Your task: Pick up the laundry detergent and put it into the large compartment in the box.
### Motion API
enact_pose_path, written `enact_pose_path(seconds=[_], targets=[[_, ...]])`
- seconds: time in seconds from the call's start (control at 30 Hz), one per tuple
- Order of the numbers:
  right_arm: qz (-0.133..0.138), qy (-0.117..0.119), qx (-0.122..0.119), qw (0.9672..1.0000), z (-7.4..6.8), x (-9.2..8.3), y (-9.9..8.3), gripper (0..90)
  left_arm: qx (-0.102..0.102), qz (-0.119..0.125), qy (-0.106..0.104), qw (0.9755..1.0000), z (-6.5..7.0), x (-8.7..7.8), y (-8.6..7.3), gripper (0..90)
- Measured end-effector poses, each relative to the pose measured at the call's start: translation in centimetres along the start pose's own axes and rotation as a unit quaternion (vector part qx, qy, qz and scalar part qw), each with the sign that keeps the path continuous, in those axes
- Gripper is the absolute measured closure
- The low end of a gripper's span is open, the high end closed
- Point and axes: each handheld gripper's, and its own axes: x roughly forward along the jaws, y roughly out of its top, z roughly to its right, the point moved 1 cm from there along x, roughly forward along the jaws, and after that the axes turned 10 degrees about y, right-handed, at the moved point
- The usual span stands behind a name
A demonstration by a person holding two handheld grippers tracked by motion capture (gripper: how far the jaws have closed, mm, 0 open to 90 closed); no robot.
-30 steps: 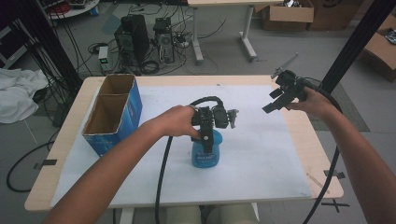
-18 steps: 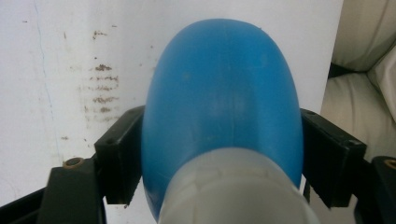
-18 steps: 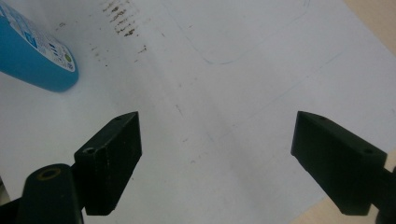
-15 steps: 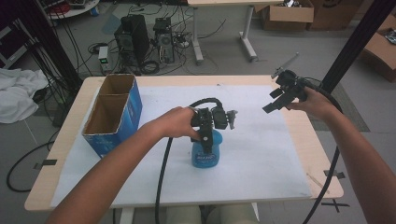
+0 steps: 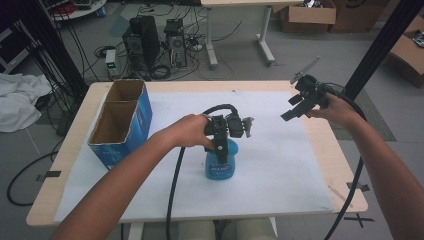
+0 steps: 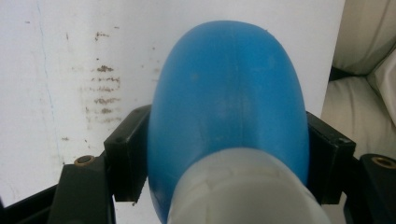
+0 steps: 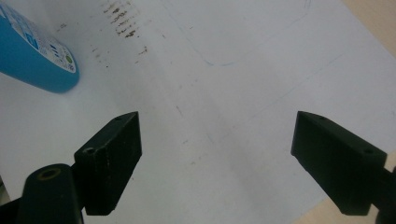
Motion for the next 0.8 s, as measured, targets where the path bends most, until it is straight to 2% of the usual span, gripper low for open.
enact_pose_path(seconds=[0.8], targets=[[0.002,0.002,-0.002,1.0000,-0.05,0.12,0.10,16.2,-0.004,0.008,0.000,1.0000,-0.03,-0.12,-0.21,36.7]])
